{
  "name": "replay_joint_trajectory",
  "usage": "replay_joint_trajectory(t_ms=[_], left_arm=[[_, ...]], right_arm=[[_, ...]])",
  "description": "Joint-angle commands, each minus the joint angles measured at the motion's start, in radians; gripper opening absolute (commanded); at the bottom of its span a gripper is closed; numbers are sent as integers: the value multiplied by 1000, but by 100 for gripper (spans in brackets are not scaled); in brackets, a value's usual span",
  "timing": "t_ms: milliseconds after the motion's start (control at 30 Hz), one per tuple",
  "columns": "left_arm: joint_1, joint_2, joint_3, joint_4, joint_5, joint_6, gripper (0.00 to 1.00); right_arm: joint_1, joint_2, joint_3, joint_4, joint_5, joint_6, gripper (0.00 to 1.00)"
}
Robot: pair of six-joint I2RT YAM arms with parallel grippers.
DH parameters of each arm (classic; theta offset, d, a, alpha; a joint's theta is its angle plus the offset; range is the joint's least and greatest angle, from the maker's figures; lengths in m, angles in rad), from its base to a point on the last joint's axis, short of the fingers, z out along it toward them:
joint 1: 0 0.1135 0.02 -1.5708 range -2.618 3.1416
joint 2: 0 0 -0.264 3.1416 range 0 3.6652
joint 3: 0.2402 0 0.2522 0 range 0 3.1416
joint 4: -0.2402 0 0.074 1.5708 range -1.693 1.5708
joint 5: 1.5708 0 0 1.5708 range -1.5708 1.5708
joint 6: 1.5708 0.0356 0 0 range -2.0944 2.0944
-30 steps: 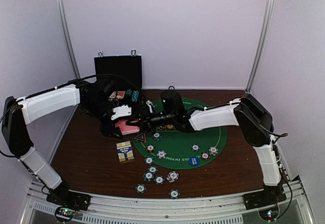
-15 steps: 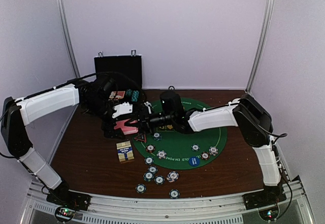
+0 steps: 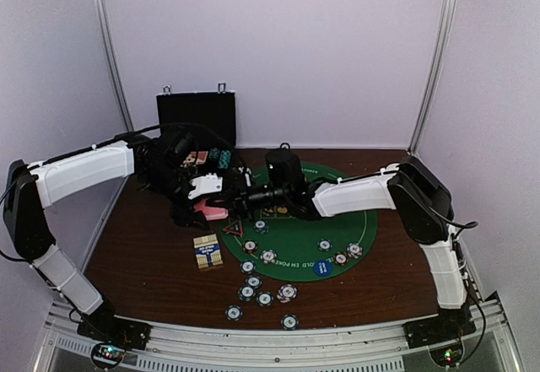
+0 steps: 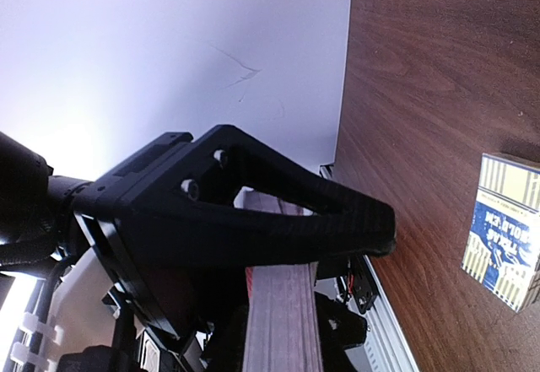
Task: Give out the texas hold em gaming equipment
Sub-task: Pick up the poker card from the face-down deck piles.
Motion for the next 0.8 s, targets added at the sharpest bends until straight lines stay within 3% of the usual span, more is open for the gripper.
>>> replay_joint_trajectory(t_ms=[0, 67, 167, 233, 300, 467, 567, 767], left_arm=[[-4, -5, 11, 57, 4, 2, 52], [-4, -21, 4, 73, 8, 0, 43], [-3, -29, 4, 79, 7, -8, 43], [-4, -31, 4, 80, 9, -11, 44], [-4, -31, 1, 80, 9, -13, 45], [-4, -33, -12, 80, -1, -13, 46], [-4, -35, -15, 80, -5, -11, 45], [-4, -39, -29, 80, -13, -16, 45]], right_arm=[[8, 0, 38, -34, -16, -45, 0], [7, -2, 38, -68, -11, -67, 1], [2, -8, 40, -107, -2, -91, 5], [2, -10, 45, -136, 3, -108, 13], [2, -11, 56, -173, 5, -128, 29], [1, -23, 71, -260, 18, -176, 45], [1, -27, 70, -279, 18, -187, 46], [-8, -55, 37, -306, 14, -209, 36]])
